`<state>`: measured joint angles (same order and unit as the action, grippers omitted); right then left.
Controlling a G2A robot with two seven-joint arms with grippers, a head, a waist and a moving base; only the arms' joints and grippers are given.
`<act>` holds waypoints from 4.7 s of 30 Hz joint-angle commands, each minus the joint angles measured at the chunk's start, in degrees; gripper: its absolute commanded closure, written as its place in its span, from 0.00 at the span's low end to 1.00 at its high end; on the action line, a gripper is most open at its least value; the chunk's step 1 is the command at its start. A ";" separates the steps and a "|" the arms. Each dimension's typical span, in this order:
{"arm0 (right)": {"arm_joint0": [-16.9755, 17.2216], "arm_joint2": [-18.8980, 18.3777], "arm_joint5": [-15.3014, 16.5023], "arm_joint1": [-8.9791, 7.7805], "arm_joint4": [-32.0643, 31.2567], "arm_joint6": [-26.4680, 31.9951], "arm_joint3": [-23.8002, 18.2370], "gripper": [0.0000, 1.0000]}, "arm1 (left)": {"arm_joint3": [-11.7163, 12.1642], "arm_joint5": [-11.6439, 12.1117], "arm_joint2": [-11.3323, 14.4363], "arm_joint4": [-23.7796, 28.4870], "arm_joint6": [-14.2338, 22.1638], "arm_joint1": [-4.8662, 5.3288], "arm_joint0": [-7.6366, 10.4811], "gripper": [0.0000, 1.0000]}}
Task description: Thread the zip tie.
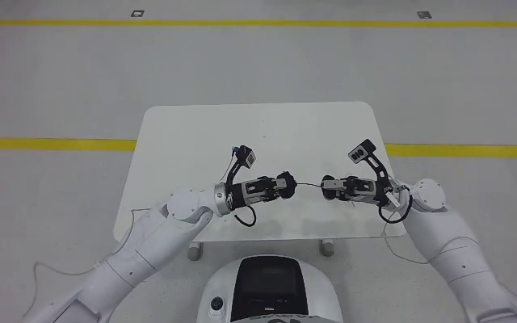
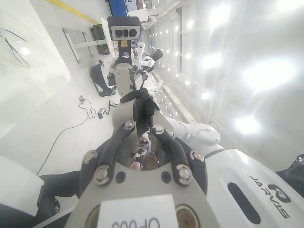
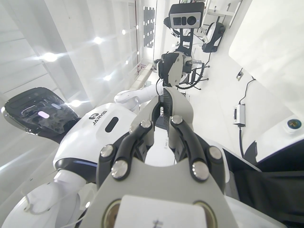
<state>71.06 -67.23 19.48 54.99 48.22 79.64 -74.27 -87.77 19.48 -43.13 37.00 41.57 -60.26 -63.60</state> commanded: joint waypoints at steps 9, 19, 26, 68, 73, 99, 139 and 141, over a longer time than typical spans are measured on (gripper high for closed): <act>0.10 -1.39 0.00 -0.41 0.58 0.00 0.93 1.00 | -0.43 -0.25 -0.20 -0.68 -1.33 -0.01 -0.34 0.00; 0.16 -0.58 0.00 -0.95 4.24 0.00 0.20 1.00 | -1.43 -1.94 -0.64 -2.06 2.39 -0.04 -0.40 0.00; -0.76 2.91 -0.51 -1.61 4.03 0.00 -0.50 1.00 | -0.53 -2.66 1.94 -3.49 3.19 -1.30 1.69 0.00; -2.95 8.84 -1.61 -2.63 5.24 -2.93 -5.16 1.00 | 1.34 -1.06 3.18 2.55 5.66 -3.61 1.81 0.00; -1.94 7.42 -4.53 -3.04 0.87 -4.09 -7.04 1.00 | 1.07 -1.33 2.92 1.49 4.98 -3.72 1.42 0.00; 1.89 2.16 -11.51 -4.08 -10.27 -8.21 -10.20 1.00 | 1.10 -5.87 1.71 -6.40 2.60 -3.68 0.51 0.71; 3.08 1.19 -12.01 -3.30 -12.70 -8.44 -10.92 1.00 | 1.22 -7.68 1.28 -8.96 3.03 -4.28 0.29 0.98; 3.14 1.11 -12.00 -3.26 -12.70 -8.39 -10.96 1.00 | 1.19 -7.67 1.25 -8.99 3.05 -4.31 0.25 1.00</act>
<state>74.18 -66.09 7.49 51.71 35.52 71.22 -85.21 -86.56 11.80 -41.87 28.03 44.61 -64.55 -63.33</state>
